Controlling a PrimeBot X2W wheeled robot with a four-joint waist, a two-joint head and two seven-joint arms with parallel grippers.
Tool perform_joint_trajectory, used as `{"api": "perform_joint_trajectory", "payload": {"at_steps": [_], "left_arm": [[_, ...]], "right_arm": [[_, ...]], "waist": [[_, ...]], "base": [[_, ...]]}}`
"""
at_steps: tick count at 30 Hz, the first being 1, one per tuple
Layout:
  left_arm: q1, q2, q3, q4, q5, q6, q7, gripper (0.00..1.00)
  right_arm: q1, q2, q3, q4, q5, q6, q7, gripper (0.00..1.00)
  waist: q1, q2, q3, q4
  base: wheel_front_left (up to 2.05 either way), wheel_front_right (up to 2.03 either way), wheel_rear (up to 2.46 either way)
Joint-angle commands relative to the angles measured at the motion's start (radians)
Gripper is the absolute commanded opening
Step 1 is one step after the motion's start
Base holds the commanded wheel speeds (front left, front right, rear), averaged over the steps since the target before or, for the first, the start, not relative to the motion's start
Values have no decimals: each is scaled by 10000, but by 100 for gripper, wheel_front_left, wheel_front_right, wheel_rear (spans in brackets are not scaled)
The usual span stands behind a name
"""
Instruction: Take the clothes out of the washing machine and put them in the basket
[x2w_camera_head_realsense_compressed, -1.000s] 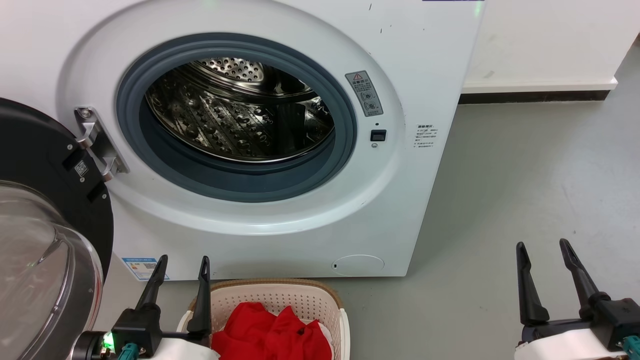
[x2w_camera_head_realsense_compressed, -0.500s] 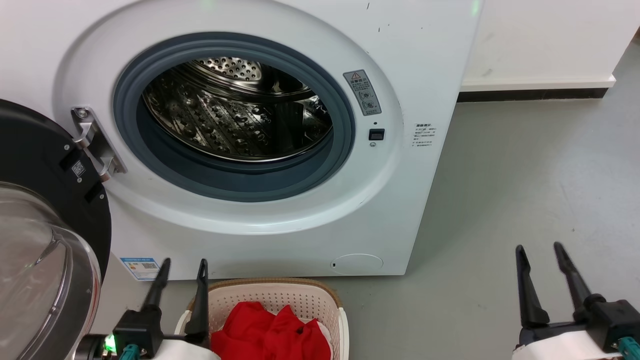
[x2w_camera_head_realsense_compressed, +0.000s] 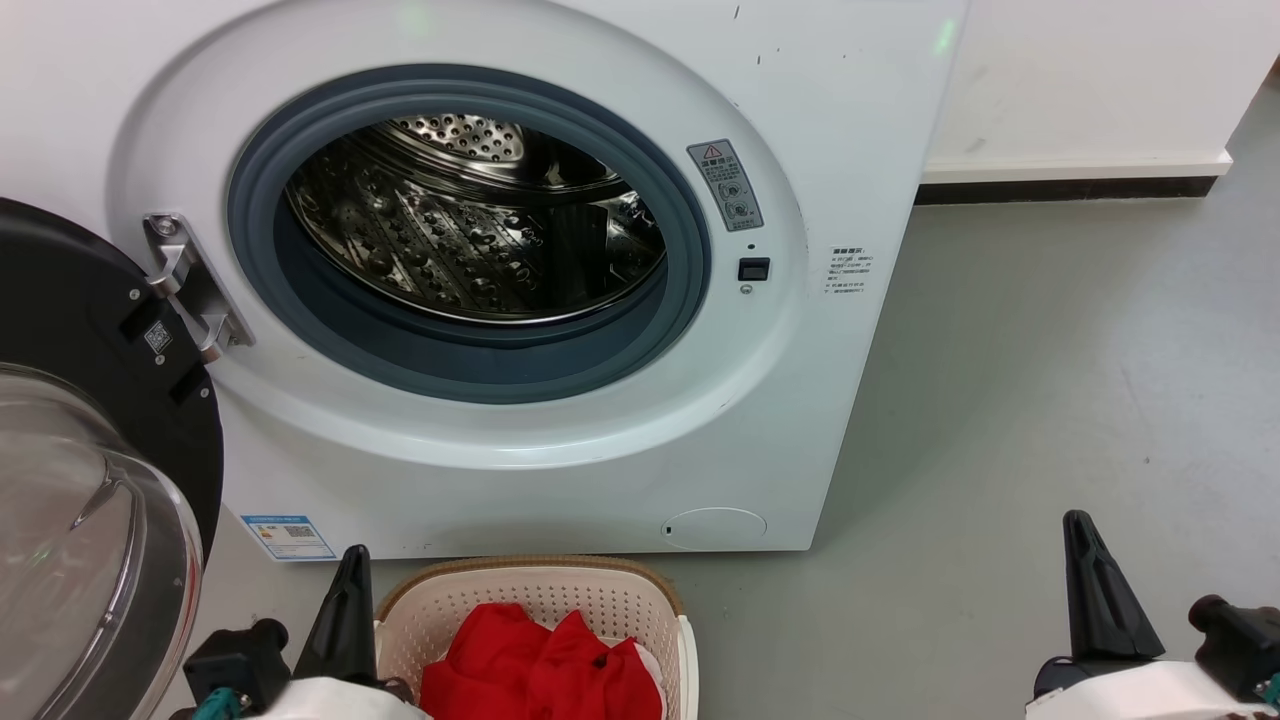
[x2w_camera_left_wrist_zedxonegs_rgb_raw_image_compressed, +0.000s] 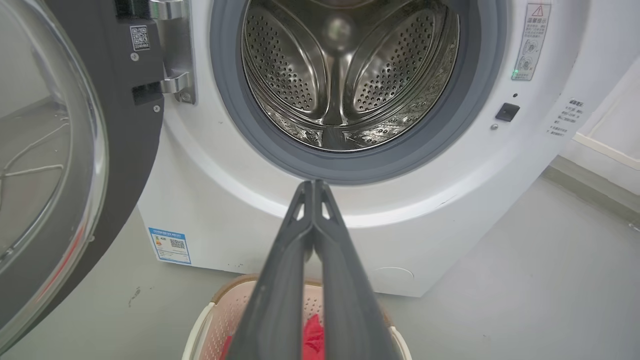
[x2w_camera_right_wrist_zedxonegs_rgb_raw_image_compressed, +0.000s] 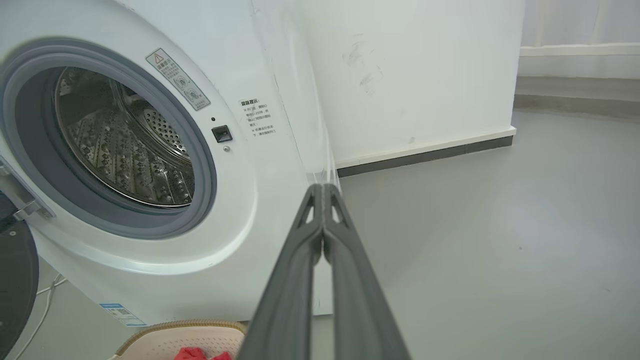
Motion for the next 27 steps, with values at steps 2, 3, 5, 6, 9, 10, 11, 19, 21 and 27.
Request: {"api": "perform_joint_trajectory", "payload": {"at_steps": [2,3,5,6,9,10,11,19,21,27], "left_arm": [[-304,15,53,-113,-569,-42,111,0],[-321,15,56,-105,-765,-45,150,0],[-360,15,63,-89,-1151,-51,231,0],[-380,14,68,-80,-1340,-55,270,0],[-439,14,83,-50,-1895,-65,391,0],[-458,14,90,-39,-2073,-69,431,0],[-477,14,96,-28,-2253,-68,474,0],[-636,12,152,60,-3607,-92,783,0],[-672,12,166,81,-3919,-98,854,0],[-775,11,209,147,-4841,-112,1074,0]], "right_arm": [[-316,-109,14,-60,613,-1,86,0],[-343,-118,19,-35,819,-1,123,0],[-400,-134,27,12,1219,-1,197,0],[-427,-141,32,36,1418,-1,235,0],[-502,-163,42,103,1994,-1,344,0],[-521,-169,45,124,2177,-1,380,0],[-541,-175,48,147,2362,-1,419,0],[-717,-219,61,308,3762,-2,694,0],[-758,-228,62,346,4081,-2,763,0],[-881,-251,61,460,5029,-3,957,0]], "waist": [[0,-1,-1,7],[0,-1,-2,10],[0,-1,-3,16],[0,-1,-3,19],[0,-1,-5,28],[0,-1,-5,31],[0,-1,-6,34],[-1,-1,-10,59],[-1,-1,-11,65],[-1,-1,-14,84]], "base": [[0,0,0],[0,0,0],[0,0,0],[0,0,0],[0,0,0],[0,0,0],[0,0,0],[0,0,0],[0,0,0],[0,0,0]]}}
